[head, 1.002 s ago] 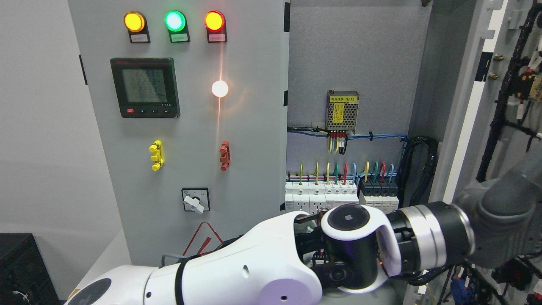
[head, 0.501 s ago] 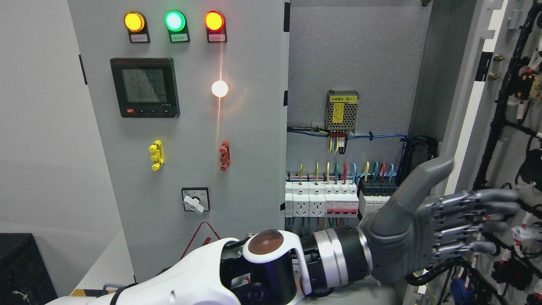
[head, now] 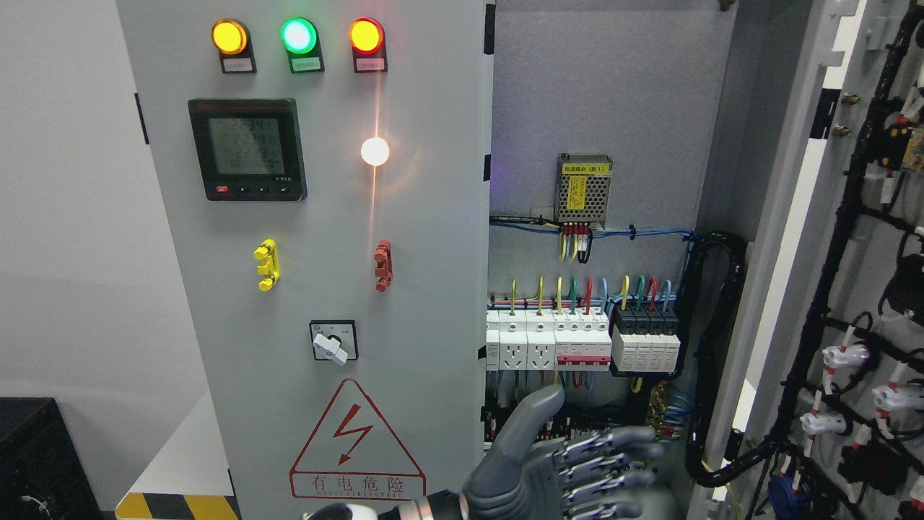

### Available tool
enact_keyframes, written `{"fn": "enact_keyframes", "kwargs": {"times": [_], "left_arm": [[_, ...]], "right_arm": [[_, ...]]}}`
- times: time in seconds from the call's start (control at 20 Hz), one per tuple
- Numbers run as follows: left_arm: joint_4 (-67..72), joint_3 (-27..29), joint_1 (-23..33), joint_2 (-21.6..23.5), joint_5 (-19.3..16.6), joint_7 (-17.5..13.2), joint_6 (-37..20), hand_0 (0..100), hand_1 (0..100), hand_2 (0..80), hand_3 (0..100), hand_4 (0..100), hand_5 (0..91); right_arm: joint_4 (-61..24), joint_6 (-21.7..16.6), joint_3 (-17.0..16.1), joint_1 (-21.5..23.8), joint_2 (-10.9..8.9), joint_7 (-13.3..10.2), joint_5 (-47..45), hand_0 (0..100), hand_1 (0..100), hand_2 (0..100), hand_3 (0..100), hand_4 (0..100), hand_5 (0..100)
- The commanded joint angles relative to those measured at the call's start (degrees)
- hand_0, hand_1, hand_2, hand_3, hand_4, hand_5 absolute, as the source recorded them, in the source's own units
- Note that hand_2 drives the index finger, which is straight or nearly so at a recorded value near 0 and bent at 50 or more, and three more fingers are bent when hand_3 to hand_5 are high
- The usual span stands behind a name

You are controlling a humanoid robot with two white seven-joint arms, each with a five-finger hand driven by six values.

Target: Open door with both hands

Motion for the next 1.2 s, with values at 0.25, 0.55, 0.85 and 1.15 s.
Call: {"fn": "enact_keyframes", "kwargs": {"times": [0.25, 0.55, 0.85, 1.15], "left_arm": [[0.9, 1.7, 23.9, 14.3, -8.6, 0.3, -2.8, 0, 0, 0.0, 0, 0, 0.0], [7.3, 10.3, 35.9, 13.6, -11.7, 0.3, -2.9, 0, 0, 0.0, 0, 0, 0.0], [15.8, 18.1, 48.7, 10.4, -15.7, 0.0, -2.9, 0, 0, 0.0, 0, 0, 0.0], [31.7, 22.2, 55.8, 3.1, -16.1, -0.2, -6.1, 0, 0, 0.0, 0, 0, 0.0]], "right_arm": [[0.0, 0.0, 0.0, 0.0, 0.0, 0.0, 0.0, 0, 0, 0, 0, 0, 0], [0.0, 0.0, 0.0, 0.0, 0.0, 0.0, 0.0, 0, 0, 0, 0, 0, 0], [0.0, 0.0, 0.0, 0.0, 0.0, 0.0, 0.0, 0, 0, 0, 0, 0, 0], [0.0, 0.0, 0.0, 0.0, 0.0, 0.0, 0.0, 0, 0, 0, 0, 0, 0]]}}
